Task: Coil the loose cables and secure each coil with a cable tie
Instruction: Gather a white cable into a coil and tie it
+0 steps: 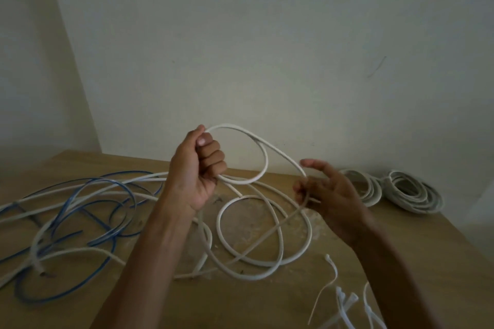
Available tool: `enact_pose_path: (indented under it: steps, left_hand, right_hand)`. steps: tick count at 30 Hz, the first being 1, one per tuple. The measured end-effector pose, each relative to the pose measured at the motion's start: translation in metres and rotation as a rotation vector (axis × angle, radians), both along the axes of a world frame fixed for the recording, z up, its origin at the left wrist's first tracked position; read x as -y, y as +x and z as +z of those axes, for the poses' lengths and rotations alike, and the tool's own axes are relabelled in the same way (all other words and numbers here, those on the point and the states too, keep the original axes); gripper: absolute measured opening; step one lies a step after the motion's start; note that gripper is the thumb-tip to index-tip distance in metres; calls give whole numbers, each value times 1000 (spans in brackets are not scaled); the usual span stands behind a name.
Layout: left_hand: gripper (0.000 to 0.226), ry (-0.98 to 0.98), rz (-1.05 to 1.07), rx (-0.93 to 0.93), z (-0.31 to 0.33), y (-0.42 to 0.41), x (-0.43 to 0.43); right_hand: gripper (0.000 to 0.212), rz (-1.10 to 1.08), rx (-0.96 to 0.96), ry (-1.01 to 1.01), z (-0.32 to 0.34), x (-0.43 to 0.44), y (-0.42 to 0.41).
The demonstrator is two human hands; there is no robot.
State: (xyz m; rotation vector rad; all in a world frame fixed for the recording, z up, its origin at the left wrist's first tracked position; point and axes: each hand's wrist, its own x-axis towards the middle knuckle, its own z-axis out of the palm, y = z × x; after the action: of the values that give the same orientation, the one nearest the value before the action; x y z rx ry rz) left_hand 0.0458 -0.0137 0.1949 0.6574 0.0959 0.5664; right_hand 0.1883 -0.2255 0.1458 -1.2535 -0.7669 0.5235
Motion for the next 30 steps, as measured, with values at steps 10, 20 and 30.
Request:
enact_pose_path:
  steps: [10,20,30]
  left_hand:
    - [54,-87,-24,70,-7,7,-5]
    - [56,-290,61,243,-20,3,-29]
    - [49,-70,112,198,-15,1,-15]
  right_hand:
    - [37,192,-341,292,9,20,23]
    - [20,-88,423,-320,10,32,25]
    - [21,-127,745,-531,17,15,-5]
